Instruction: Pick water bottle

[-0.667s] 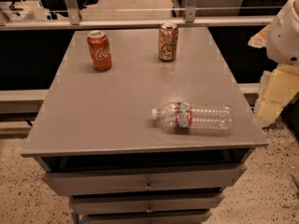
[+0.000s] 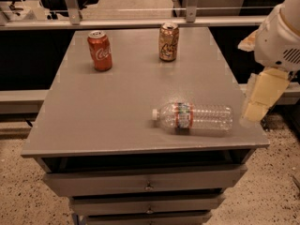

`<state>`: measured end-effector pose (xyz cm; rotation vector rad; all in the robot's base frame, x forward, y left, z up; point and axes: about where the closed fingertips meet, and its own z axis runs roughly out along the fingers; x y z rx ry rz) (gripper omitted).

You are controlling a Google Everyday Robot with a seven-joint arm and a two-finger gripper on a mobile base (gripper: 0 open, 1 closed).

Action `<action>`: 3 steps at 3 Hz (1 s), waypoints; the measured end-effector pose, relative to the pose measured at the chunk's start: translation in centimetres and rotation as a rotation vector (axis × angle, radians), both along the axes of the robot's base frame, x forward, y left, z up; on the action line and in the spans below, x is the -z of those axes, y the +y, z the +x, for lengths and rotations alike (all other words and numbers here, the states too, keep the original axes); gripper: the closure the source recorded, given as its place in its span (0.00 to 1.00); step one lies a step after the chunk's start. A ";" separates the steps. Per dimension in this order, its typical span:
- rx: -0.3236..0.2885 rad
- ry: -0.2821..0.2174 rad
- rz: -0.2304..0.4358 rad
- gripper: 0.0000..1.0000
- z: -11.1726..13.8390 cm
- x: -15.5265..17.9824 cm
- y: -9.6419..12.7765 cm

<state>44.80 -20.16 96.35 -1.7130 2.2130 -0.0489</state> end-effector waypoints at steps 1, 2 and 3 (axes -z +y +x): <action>-0.004 0.017 0.055 0.00 1.5 2.4 2.9; -0.012 0.053 0.104 0.00 2.1 4.8 5.6; -0.021 0.080 0.138 0.00 2.2 7.8 7.2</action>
Offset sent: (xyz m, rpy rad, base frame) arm 0.0284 0.0870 -0.0799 0.1646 0.1032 0.0202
